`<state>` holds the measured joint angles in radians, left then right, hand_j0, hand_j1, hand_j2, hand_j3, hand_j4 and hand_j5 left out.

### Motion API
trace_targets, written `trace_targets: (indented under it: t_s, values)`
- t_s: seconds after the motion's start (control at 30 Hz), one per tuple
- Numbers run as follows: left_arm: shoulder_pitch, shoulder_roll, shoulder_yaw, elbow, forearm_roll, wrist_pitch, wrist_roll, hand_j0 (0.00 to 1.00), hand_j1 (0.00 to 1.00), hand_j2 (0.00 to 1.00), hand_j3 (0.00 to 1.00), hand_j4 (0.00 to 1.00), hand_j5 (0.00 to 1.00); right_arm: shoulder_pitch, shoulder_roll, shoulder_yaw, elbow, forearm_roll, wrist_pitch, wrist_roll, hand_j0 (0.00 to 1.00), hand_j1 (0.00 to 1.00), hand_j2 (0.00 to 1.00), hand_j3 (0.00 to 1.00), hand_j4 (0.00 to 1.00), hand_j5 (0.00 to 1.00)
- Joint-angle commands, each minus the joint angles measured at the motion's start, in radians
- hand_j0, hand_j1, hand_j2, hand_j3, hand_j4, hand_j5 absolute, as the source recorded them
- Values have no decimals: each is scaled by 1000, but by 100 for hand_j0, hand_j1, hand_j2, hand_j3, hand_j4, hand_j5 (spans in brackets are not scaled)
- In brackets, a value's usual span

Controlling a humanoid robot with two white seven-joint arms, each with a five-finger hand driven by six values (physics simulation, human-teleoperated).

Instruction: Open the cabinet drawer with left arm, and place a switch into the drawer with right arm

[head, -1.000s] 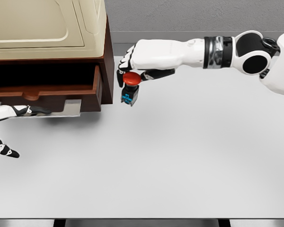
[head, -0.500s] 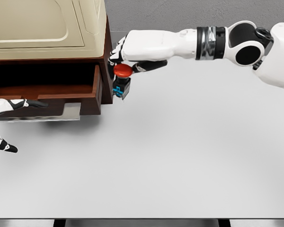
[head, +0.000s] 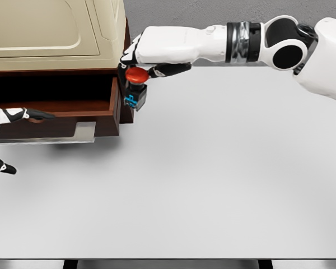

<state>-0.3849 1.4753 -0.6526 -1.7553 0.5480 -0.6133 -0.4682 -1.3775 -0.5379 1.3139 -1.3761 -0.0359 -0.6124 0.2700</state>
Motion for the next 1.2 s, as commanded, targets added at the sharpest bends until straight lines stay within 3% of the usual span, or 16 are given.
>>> trace_targets:
  t_s: [0.0,0.47,0.53,0.97,1.17]
  values:
    - [0,23,7,-4,9,2,0,100,100,100,100,100,100,0,12,-1,12,-9,2,5,43,43,43,43,43,43]
    - [-6,54,37,-6,7,2,20,100,100,100,100,100,100,-29,55,-1,54,-10,2,12,43,43,43,43,43,43]
    - [4,49,68,-6,6,2,20,100,100,100,100,100,100,-40,65,1,55,-10,2,12,43,43,43,43,43,43]
    - [4,56,68,-7,3,2,19,100,100,100,100,100,100,-66,122,1,112,-10,2,12,43,43,43,43,43,43]
    - [4,56,67,-7,3,2,19,100,100,100,100,100,100,-80,182,8,164,-10,2,14,43,43,43,43,43,43]
